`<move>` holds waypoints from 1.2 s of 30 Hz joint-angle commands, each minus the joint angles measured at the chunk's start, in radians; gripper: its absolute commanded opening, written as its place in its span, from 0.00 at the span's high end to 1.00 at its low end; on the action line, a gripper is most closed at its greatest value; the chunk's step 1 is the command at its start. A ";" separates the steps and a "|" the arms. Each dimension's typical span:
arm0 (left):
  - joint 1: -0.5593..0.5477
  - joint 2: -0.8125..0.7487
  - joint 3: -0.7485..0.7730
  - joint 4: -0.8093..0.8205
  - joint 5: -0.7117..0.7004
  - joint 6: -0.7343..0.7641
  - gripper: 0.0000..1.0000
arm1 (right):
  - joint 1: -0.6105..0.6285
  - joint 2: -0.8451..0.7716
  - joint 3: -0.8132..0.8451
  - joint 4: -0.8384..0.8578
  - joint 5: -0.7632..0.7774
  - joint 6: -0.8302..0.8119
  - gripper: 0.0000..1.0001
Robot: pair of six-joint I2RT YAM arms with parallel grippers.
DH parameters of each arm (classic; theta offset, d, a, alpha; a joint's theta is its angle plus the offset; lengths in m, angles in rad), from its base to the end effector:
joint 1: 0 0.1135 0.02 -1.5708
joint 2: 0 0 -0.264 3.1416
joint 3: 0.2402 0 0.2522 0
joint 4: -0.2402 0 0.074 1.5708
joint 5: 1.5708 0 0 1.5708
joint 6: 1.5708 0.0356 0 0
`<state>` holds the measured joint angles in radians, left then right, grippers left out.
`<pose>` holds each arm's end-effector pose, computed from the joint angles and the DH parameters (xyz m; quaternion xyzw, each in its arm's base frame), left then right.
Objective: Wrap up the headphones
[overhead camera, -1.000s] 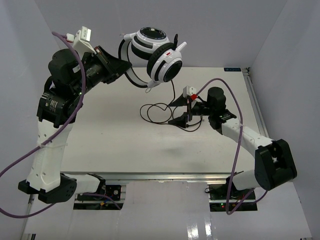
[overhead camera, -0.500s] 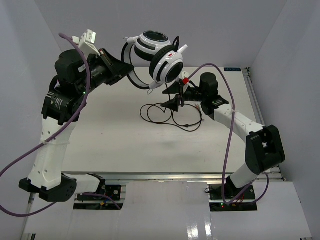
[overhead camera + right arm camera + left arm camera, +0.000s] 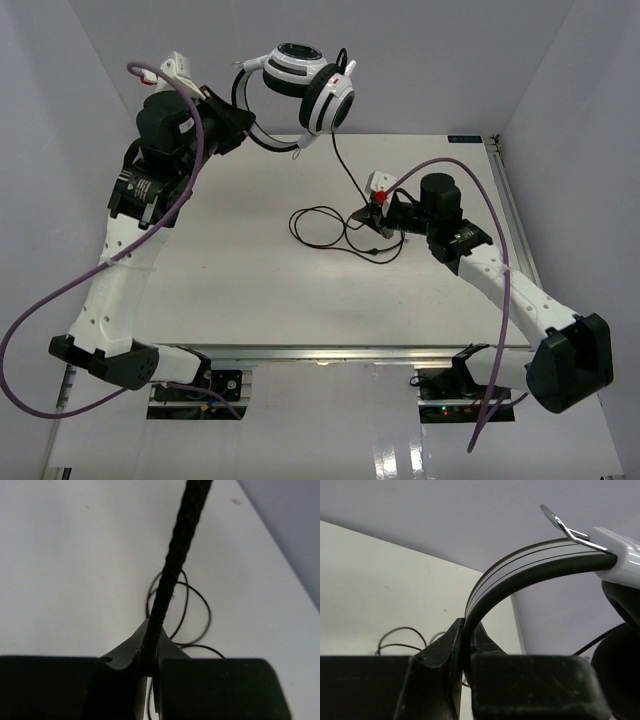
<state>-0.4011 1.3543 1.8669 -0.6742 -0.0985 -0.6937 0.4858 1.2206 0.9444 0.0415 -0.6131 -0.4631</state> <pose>0.2364 -0.0965 0.5262 -0.1425 0.7482 -0.3047 0.5719 0.2396 0.1497 0.3284 -0.5082 0.5804 0.2436 0.5879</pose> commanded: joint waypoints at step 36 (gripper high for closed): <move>-0.100 0.107 -0.540 0.123 -0.006 0.425 1.00 | 0.207 0.177 0.418 -0.299 0.721 -0.589 0.92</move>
<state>-0.4978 1.6220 1.3982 -0.5890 -0.1461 -0.3455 0.7331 1.4113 1.3780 -0.3458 0.0436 -1.0754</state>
